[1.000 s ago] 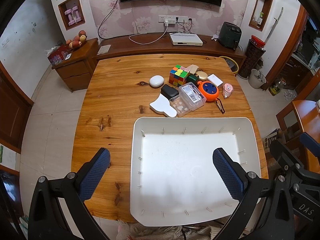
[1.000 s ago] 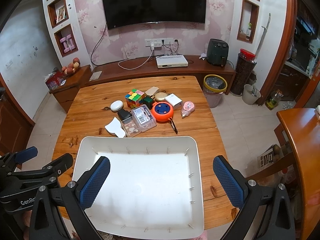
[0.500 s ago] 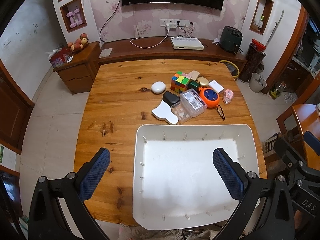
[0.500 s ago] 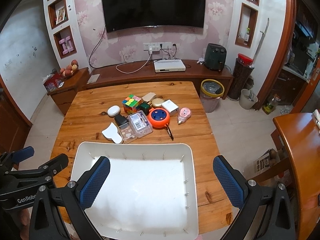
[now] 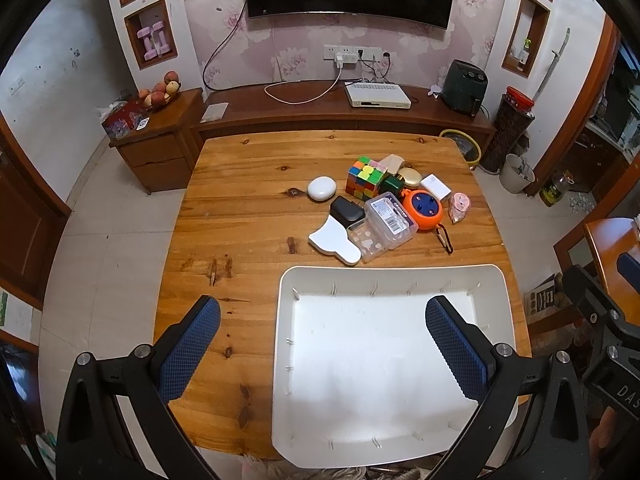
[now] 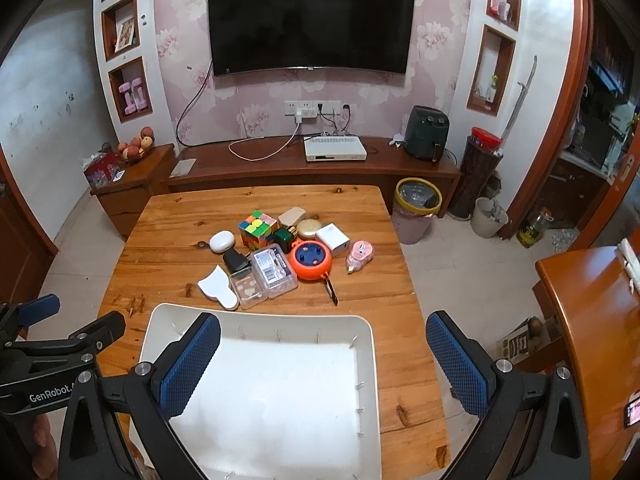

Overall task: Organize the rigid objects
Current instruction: 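Reach the left gripper to the white plastic piece and grasp it while the right gripper reaches the clear box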

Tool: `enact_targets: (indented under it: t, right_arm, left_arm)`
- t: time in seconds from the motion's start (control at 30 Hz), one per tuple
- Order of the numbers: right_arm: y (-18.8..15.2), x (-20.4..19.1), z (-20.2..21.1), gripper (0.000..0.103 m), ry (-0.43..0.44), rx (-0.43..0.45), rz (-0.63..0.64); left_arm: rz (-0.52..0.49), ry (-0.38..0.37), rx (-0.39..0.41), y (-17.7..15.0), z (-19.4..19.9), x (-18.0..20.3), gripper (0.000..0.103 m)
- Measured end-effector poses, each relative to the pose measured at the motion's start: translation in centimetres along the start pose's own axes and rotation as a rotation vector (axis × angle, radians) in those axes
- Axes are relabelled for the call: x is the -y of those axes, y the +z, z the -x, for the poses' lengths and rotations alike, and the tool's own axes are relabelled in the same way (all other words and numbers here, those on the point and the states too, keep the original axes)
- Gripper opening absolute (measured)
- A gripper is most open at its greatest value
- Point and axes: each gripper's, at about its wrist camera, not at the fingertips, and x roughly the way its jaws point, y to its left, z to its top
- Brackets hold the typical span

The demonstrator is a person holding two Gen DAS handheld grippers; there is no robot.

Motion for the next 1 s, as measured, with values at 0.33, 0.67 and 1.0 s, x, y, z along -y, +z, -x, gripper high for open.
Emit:
enact_targets:
  t: [0.33, 0.67, 1.0]
  right_arm:
    - [0.6, -0.1, -0.6, 0.103, -0.017, 0.001, 0.019]
    - [2.0, -0.1, -2.6, 0.103, 0.000, -0.033, 0.033]
    - [4.3, 0.9, -7.8, 0.103, 0.117, -0.139, -0.019]
  left_arm:
    - [-0.004, 0.005, 0.002, 0.1, -0.1, 0.1, 0.102]
    - [-0.012, 0.018, -0.004, 3.1, -1.9, -1.2, 0.102]
    - [0.040, 0.002, -0.067, 7.1, -6.1, -4.4, 0.102]
